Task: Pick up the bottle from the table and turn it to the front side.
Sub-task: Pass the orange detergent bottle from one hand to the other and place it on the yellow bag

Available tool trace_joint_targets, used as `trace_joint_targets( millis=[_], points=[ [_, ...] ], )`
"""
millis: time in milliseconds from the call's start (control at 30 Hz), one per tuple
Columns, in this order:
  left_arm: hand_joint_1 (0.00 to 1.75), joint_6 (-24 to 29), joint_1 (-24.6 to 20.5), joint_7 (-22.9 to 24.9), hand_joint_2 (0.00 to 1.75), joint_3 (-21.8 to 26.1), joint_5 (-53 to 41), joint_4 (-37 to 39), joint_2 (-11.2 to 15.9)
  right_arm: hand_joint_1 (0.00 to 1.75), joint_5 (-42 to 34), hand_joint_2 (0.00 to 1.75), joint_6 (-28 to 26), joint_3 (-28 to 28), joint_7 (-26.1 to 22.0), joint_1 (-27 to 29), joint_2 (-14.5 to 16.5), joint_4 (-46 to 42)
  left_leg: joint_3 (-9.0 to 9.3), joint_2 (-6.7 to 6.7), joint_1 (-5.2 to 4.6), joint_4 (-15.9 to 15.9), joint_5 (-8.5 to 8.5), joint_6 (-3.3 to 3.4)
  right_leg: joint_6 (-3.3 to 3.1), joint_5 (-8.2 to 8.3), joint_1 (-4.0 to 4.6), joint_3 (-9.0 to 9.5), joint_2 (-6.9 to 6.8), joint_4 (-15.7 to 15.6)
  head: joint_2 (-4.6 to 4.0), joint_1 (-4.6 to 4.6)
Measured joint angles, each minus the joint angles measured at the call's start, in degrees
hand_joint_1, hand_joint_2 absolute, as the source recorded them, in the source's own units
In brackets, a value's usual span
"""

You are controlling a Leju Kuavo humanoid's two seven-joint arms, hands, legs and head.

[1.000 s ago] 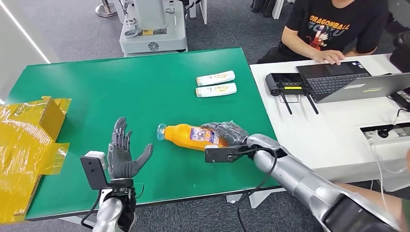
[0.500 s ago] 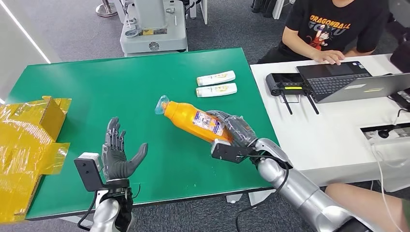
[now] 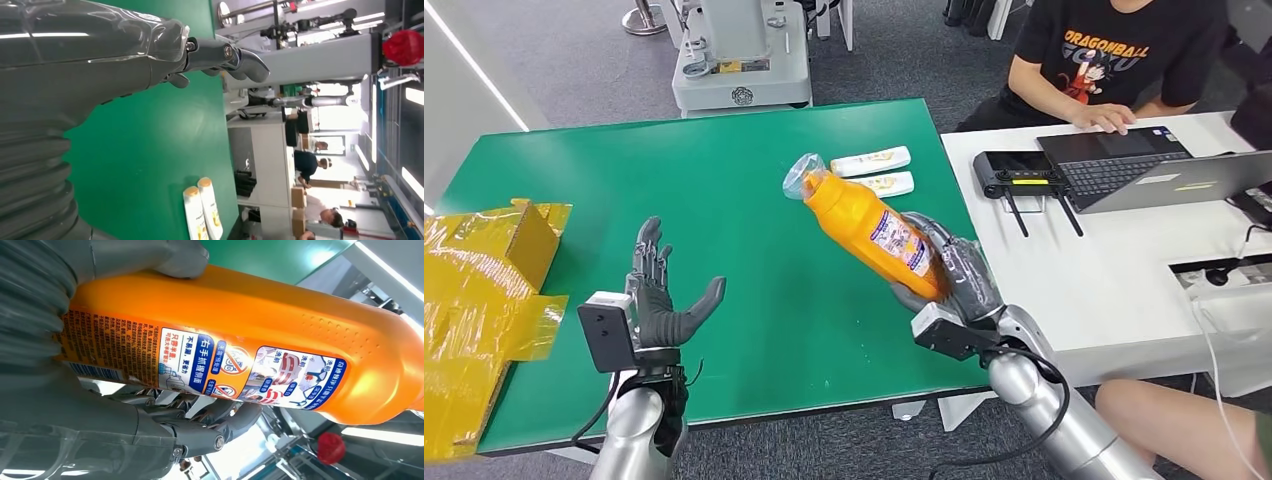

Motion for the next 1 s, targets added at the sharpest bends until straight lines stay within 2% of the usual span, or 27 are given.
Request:
trace_joint_targets(
  millis=[267,433,700,833,1000],
  points=[
    [0.00,-10.96,-3.73,2.46,1.75,-0.11,2.98,1.28,0.08,1.75,-0.06,1.75,2.70,0.43,-4.71,-4.01,2.80,3.28,0.00,0.01,0.00,0.00,0.03,-0.01,-0.01,0.01,0.00,-0.01,0.02,0.01,0.00,-0.01],
    [0.00,-14.99,-5.29,4.87,1.75,-1.28,5.22,1.30,-0.23,1.75,0.29,1.75,3.60,1.61,-5.99,-8.10,4.74,7.76,0.00,0.02,0.00,0.00,0.04,0.00,-0.01,0.02,0.00,0.00,0.03,0.02,0.00,0.00],
    [0.00,-22.63,-6.40,7.56,1.75,-4.21,14.38,-0.68,-0.27,1.75,1.92,1.75,5.17,5.04,-7.19,-15.38,7.37,16.17,0.00,0.01,0.00,0.01,0.04,-0.01,-0.02,0.03,-0.01,-0.01,0.03,0.02,0.00,-0.01],
    [0.00,-23.13,-6.59,7.79,1.75,-5.07,15.92,-1.04,-0.27,1.75,1.77,1.75,4.91,5.91,-7.56,-17.04,8.02,18.66,0.00,0.00,0.00,0.01,0.04,-0.01,-0.02,0.03,0.00,-0.01,0.02,0.02,0.00,0.00],
    [0.00,-21.04,-7.21,7.68,1.75,-5.91,15.22,-0.96,-0.60,1.75,1.73,1.75,4.63,6.48,-7.47,-17.35,9.30,19.64,-0.01,0.03,0.00,0.01,0.04,-0.01,-0.02,0.03,-0.01,-0.02,0.03,0.02,0.00,0.00]
  ],
)
